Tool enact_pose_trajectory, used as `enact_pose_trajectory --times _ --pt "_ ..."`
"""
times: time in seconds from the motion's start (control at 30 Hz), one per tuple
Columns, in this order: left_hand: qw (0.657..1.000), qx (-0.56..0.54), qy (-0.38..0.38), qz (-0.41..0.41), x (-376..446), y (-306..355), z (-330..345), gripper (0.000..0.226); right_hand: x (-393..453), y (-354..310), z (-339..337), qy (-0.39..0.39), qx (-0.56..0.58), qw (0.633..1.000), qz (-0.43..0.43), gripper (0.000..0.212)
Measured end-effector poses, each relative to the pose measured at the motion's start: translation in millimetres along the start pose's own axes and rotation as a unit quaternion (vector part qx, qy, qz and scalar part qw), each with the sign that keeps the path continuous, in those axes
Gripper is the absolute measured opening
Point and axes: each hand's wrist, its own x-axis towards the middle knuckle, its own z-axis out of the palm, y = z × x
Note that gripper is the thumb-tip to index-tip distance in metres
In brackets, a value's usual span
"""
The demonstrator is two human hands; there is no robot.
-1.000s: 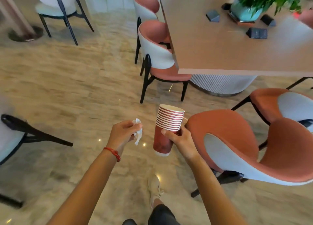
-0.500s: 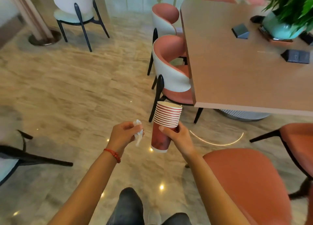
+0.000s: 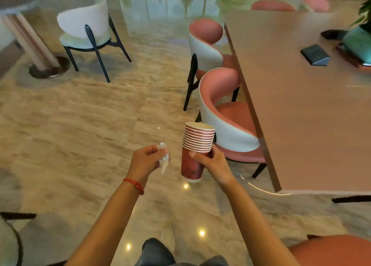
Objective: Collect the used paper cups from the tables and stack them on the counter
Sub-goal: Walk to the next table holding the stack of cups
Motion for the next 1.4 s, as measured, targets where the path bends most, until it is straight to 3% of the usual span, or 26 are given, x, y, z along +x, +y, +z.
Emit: enact_pose_trajectory --times 0.47,0.67,0.9,1.13,1.4 --pt "1.000 -0.010 -0.012 -0.014 266 80 5 0.007 267 -43 13 0.024 0.005 1.000 0.000 0.033" --pt "1.000 -0.020 -0.014 -0.004 377 137 24 0.021 390 -82 5 0.009 0.005 1.000 -0.001 0.030" --pt "1.000 -0.023 0.010 0.004 505 191 26 0.008 526 -112 11 -0.012 -0.006 1.000 0.022 0.032" --pt "1.000 -0.019 0.009 0.003 662 233 23 0.012 684 -125 27 0.009 -0.005 1.000 0.007 0.034" --pt "1.000 0.007 -0.022 0.012 854 326 25 0.011 876 -172 45 0.056 0.005 0.998 -0.001 0.043"
